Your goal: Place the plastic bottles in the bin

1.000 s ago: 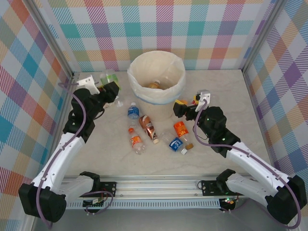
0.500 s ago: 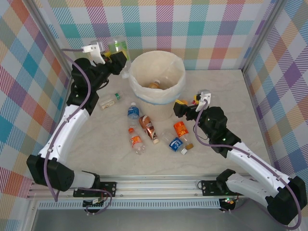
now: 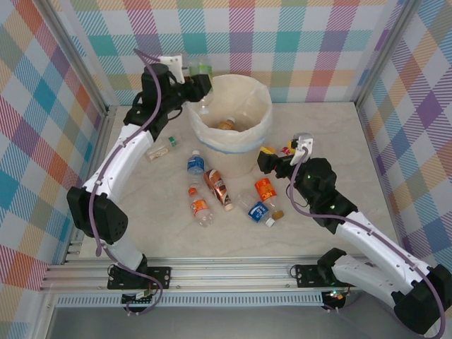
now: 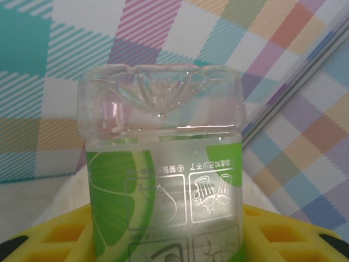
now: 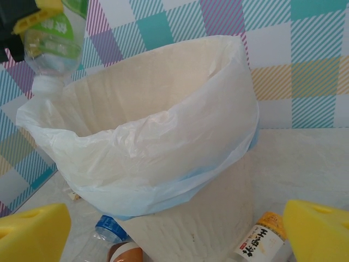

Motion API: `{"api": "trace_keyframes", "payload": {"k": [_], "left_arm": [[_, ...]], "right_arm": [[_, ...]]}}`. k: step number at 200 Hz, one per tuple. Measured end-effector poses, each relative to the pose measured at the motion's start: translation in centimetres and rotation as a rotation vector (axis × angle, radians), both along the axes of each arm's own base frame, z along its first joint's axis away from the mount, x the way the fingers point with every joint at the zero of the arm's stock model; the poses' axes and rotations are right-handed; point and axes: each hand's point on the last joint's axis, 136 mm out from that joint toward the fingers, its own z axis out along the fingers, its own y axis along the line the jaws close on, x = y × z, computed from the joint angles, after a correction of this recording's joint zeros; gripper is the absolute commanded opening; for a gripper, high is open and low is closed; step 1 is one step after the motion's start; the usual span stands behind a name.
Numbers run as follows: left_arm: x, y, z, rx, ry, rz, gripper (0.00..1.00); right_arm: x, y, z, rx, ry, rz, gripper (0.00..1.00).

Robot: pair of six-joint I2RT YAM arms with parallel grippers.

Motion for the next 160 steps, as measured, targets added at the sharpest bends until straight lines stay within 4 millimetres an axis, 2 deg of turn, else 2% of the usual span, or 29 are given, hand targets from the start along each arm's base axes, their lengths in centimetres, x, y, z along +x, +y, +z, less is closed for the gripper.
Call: {"api": "trace_keyframes", "payload": {"k": [24, 63, 103, 160], "left_arm": [[-0.7, -1.3, -2.9, 0.113, 0.067, -0.016, 0.41], [-0.4, -3.1, -5.4, 0.279, 0.095, -0.017, 0.42], [0.1, -3.6, -8.0, 0.411, 0.139, 0.005, 0.44], [1.1, -3.1, -9.5, 0.535, 0.175, 0.061, 0.64]], "right_arm": [[-0.2, -0.6, 0.1, -0.002, 0.003, -0.026, 1.00], [-0.1, -1.2, 0.0, -0.003, 0.007, -0.057, 1.00], [-0.1, -1.4, -0.4, -0.017, 0.023, -0.065, 1.00], [0.0, -2.3, -0.8, -0.048, 0.057, -0.112, 1.00]]}}
